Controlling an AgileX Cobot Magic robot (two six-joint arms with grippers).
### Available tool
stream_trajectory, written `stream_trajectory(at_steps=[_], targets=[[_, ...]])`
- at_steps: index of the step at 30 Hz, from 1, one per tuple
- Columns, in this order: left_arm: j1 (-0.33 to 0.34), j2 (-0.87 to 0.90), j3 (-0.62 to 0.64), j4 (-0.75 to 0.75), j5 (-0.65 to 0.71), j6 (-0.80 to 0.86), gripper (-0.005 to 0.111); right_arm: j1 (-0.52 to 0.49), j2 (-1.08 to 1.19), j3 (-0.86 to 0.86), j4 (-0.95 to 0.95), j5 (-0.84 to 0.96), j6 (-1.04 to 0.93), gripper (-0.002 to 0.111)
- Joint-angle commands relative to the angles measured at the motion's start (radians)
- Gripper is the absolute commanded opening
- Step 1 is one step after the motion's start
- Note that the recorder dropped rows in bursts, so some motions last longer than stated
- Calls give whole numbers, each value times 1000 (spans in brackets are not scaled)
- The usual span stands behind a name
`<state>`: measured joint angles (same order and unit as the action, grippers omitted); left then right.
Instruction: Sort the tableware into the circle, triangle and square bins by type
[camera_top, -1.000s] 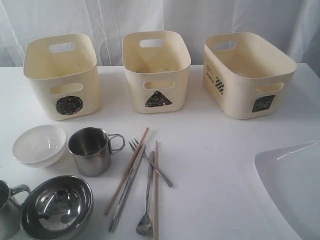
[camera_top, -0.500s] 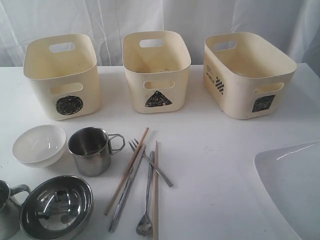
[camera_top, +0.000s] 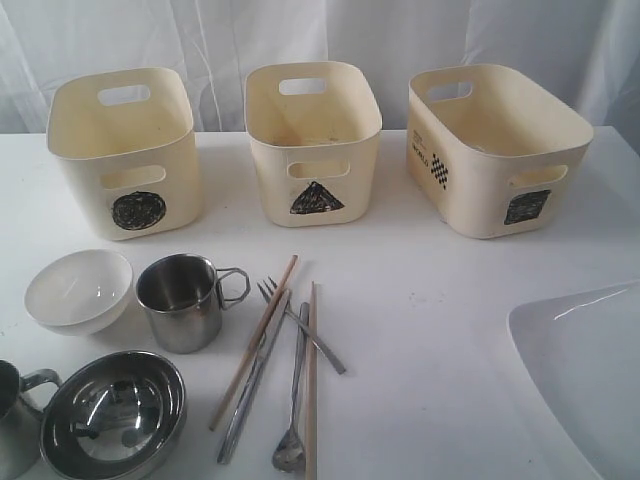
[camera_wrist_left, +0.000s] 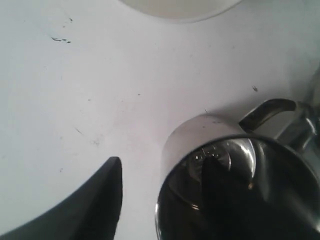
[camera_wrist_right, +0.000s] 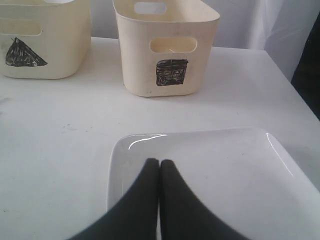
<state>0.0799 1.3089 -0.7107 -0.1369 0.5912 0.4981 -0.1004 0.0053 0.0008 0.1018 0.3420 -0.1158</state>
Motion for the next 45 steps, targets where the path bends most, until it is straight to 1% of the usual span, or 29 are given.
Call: stream_trajectory(at_steps=[1,4,8,11,13,17,18,20,23,27,30,31,33,35,37,38,39,40,41,43,45], targets=[[1,25,16,-8,-26,7,54,1,-5,-1,-2,-7,2,0],[1,42,17,-8,-20,7,54,1,-5,-1,-2,-7,2,0],[1,76,17,-11,33,121,54,1,-5,-1,-2,-7,2,0],[1,100,17,-11,36,137,52,1,-5,-1,-2,-7,2,0],[1,104,17,-11,34,137,41,1,-5,-1,-2,-7,2,0],[1,104,15,-2,41,135,7,1,-5,-1,-2,-7,2,0],[1,100,12,10,50,133,0,1,-5,-1,-2,-7,2,0],[1,89,-3,54,77,122,0,1,-5,-1,-2,-7,2,0],[1,62,-50,66,147,120,0,1,-5,-1,-2,-7,2,0],[1,1,-158,66,239,118,0,1,-5,-1,-2,-7,2,0],[1,-59,-253,85,237,107,0,1,-5,-1,-2,-7,2,0],[1,-85,-293,85,198,108,0,1,-5,-1,-2,-7,2,0],[1,-117,-334,81,99,108,0,1,-5,-1,-2,-7,2,0],[1,-147,-359,37,-97,108,0,1,-5,-1,-2,-7,2,0],[1,-154,-364,-67,-351,108,0,1,-5,-1,-2,-7,2,0],[-1,-151,-364,-151,-479,108,0,1,-5,-1,-2,-7,2,0],[-4,-144,-364,-222,-577,103,0,1,-5,-1,-2,-7,2,0],[-12,-129,-364,-320,-712,101,0,1,-5,-1,-2,-7,2,0],[-19,-117,-365,-370,-786,90,0,1,-5,-1,-2,-7,2,0],[-35,-75,-367,-393,-939,5,0,1,-5,-1,-2,-7,2,0],[-49,-22,-367,-325,-1041,-134,0,1,-5,-1,-2,-7,2,0]])
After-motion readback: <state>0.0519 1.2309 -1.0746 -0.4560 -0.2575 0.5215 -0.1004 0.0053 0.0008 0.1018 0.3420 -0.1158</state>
